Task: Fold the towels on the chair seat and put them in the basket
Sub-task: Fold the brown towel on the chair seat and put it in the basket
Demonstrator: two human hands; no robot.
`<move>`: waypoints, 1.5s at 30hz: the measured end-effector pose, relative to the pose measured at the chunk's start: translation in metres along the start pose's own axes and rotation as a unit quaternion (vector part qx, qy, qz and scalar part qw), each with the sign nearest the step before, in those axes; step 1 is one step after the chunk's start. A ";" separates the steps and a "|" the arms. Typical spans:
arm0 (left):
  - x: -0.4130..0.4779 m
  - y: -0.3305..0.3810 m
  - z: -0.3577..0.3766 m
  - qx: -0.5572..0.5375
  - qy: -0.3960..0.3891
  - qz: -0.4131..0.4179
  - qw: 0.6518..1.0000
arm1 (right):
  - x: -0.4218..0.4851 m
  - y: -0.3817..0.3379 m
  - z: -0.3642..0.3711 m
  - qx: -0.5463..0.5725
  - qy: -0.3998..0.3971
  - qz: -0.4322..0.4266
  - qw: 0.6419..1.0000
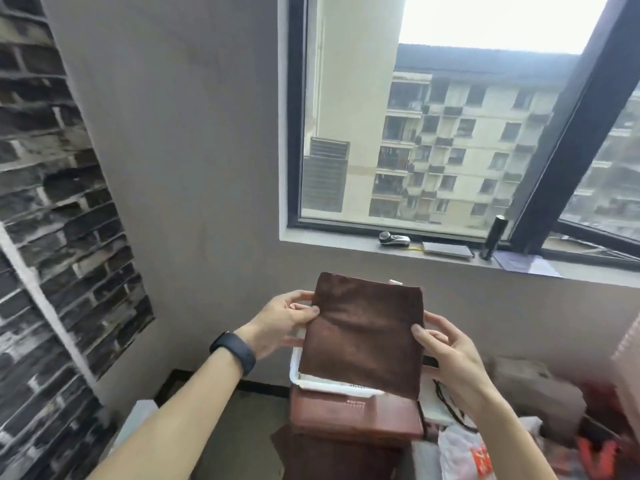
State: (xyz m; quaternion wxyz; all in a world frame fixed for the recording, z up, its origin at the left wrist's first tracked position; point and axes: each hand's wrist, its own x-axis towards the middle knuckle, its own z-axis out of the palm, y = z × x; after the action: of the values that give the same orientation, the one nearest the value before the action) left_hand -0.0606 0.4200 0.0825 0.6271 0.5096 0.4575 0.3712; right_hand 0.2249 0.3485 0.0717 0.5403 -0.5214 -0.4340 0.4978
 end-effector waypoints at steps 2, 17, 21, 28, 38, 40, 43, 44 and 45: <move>0.044 -0.021 -0.004 -0.003 0.009 -0.035 0.999 | 0.041 0.023 -0.002 -0.011 0.001 0.032 0.999; 0.244 -0.242 -0.038 0.004 0.060 -0.439 0.897 | 0.215 0.265 -0.010 -0.088 0.017 0.436 0.895; 0.272 -0.277 -0.047 0.064 0.074 -0.447 0.889 | 0.241 0.291 -0.006 -0.089 0.035 0.463 0.881; 0.339 -0.281 -0.066 0.169 0.134 -0.381 0.899 | 0.316 0.315 0.013 -0.080 0.035 0.438 0.895; 0.371 -0.293 -0.062 0.499 0.058 -0.329 0.800 | 0.347 0.390 0.021 -0.125 0.038 0.442 0.887; 0.372 -0.293 -0.059 0.566 0.039 -0.313 0.762 | 0.345 0.400 0.018 -0.127 0.042 0.447 0.885; 0.373 -0.294 -0.055 0.625 0.017 -0.284 0.727 | 0.345 0.402 0.017 -0.135 0.027 0.442 0.886; 0.371 -0.294 -0.054 0.638 0.009 -0.272 0.720 | 0.345 0.400 0.017 -0.145 0.013 0.436 0.888; 0.370 -0.296 -0.053 0.654 0.001 -0.249 0.715 | 0.345 0.397 0.016 -0.165 -0.002 0.424 0.891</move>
State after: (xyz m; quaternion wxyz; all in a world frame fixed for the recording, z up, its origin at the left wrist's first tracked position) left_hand 0.0021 0.7194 -0.2827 0.2069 0.6600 0.6971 -0.1887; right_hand 0.2189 0.6765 -0.3391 0.1833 -0.7366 -0.2491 0.6015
